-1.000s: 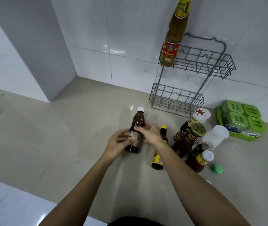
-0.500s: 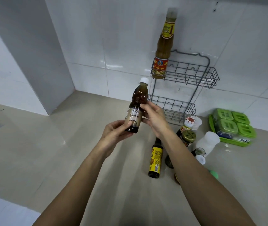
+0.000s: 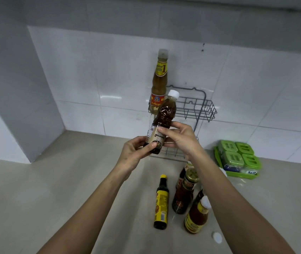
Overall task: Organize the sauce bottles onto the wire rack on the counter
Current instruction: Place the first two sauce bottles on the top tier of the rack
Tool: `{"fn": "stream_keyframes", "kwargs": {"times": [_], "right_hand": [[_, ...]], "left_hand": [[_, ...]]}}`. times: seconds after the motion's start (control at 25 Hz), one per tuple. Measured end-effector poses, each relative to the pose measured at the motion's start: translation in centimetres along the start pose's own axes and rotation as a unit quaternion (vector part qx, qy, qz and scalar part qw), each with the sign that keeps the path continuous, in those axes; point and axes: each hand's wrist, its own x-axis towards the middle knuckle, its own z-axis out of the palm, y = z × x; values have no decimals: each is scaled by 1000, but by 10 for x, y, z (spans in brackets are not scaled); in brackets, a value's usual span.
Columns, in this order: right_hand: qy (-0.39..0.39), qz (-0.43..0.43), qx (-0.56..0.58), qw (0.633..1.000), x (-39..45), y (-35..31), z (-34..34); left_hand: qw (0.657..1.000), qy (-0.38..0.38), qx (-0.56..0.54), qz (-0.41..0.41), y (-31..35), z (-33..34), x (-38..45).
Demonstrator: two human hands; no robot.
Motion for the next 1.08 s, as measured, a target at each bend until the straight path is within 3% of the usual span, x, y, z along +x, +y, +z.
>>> {"fn": "stream_keyframes", "kwargs": {"times": [0.12,0.2,0.32,0.44,0.56,0.72,1.08], "right_hand": [[22,-70,22,997,8,-18,-13],[57,-130,12,990,19,-31,-23],[130,-209,-60,967,44,-53,-36],[187,-238,-161,939,73,-60,-43],[189,-224,-215,932,97,-51,-43],[165,-195,-239,937,115,-33,-38],[145,-143,-310,929,129,-16,-41]], "left_hand": [[993,-56,97,37,17,9,26],[971,-49,224,67,30,16,47],[885,3,446,137,41,16,82],[776,-1,617,133,33,9,109],[723,-33,678,124,23,6,118],[714,-29,685,142,18,3,120],[736,-28,660,148,11,2,123]]}}
